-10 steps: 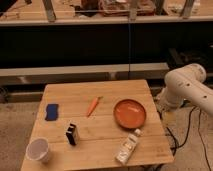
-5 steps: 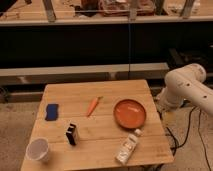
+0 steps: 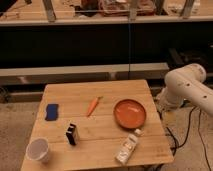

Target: Knock the eraser over

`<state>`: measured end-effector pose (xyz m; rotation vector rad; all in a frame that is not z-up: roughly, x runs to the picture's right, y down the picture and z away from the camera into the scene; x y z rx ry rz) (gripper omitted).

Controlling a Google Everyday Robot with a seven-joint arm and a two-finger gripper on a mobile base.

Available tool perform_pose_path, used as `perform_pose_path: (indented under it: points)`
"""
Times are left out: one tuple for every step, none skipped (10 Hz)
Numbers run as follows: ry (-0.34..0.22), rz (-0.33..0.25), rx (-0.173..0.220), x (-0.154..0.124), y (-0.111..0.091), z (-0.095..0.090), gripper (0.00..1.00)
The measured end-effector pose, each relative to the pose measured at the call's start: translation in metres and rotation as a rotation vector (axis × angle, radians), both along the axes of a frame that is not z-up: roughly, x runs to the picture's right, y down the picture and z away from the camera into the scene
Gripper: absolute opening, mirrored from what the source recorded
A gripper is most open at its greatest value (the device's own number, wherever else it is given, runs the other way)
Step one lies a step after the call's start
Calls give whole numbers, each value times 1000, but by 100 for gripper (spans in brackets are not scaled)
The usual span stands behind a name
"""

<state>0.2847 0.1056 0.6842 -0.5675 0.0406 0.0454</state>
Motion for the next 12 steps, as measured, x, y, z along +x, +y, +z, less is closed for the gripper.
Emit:
perform_pose_path:
  points:
    - [0, 0, 0, 0, 0, 0, 80]
    - [0, 0, 0, 0, 0, 0, 80]
    - [-1, -2, 3, 0, 0, 1, 80]
    - [-14, -17, 22, -5, 0, 3, 80]
    - [-26, -33, 37, -12, 0, 4, 80]
    - [-32, -41, 44, -14, 0, 6, 80]
    - [-38, -48, 50, -15, 1, 6, 80]
    - [-42, -55, 57, -17, 2, 5, 80]
    - [-53, -71, 65, -25, 2, 5, 80]
    - [-63, -81, 71, -33, 2, 4, 80]
    - [-79, -99, 81, -45, 1, 4, 80]
    - [-91, -111, 88, -48, 2, 3, 80]
